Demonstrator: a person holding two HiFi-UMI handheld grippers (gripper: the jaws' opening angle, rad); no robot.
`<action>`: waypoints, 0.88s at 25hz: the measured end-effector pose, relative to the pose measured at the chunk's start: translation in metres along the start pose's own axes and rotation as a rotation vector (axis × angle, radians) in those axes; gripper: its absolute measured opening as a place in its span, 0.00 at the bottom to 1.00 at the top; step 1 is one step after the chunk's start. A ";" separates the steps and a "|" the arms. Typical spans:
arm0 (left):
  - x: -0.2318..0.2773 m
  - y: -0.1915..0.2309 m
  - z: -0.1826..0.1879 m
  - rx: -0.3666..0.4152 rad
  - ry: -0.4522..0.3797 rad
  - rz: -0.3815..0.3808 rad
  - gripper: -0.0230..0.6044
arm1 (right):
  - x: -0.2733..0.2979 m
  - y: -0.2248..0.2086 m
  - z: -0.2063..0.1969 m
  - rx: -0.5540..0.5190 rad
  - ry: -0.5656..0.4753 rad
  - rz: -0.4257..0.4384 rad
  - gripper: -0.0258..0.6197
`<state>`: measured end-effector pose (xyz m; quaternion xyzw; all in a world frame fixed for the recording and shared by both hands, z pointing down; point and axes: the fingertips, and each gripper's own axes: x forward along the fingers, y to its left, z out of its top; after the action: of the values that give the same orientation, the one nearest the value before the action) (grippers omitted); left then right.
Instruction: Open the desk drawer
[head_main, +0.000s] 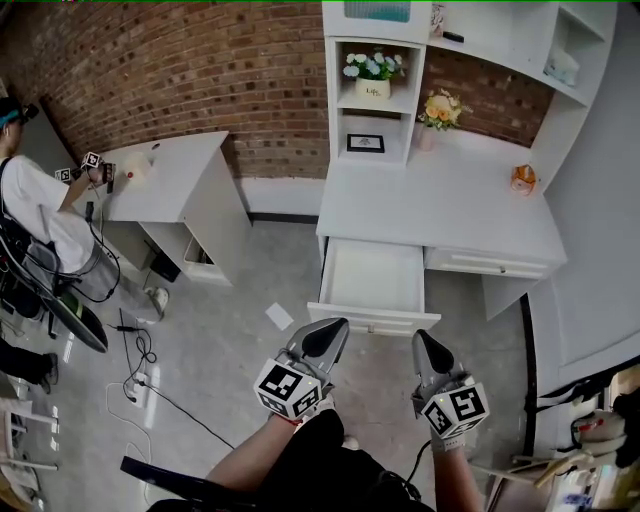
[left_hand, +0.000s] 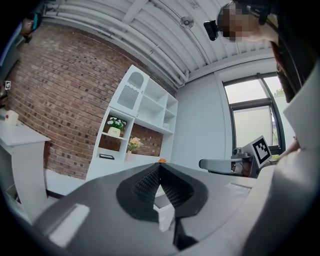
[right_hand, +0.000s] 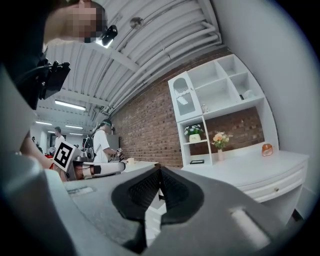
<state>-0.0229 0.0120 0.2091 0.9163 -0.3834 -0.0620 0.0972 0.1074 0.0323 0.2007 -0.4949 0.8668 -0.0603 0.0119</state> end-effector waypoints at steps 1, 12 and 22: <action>-0.003 -0.002 0.005 0.011 -0.004 0.002 0.04 | -0.004 0.000 0.006 -0.005 -0.003 -0.001 0.04; -0.037 0.002 0.039 0.000 -0.009 0.057 0.04 | -0.036 0.015 0.055 -0.021 -0.025 -0.015 0.04; -0.049 -0.013 0.042 -0.001 -0.020 0.038 0.04 | -0.056 0.030 0.057 -0.018 -0.042 -0.026 0.04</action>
<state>-0.0563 0.0509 0.1667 0.9082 -0.4018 -0.0694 0.0947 0.1152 0.0903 0.1389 -0.5074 0.8603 -0.0423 0.0248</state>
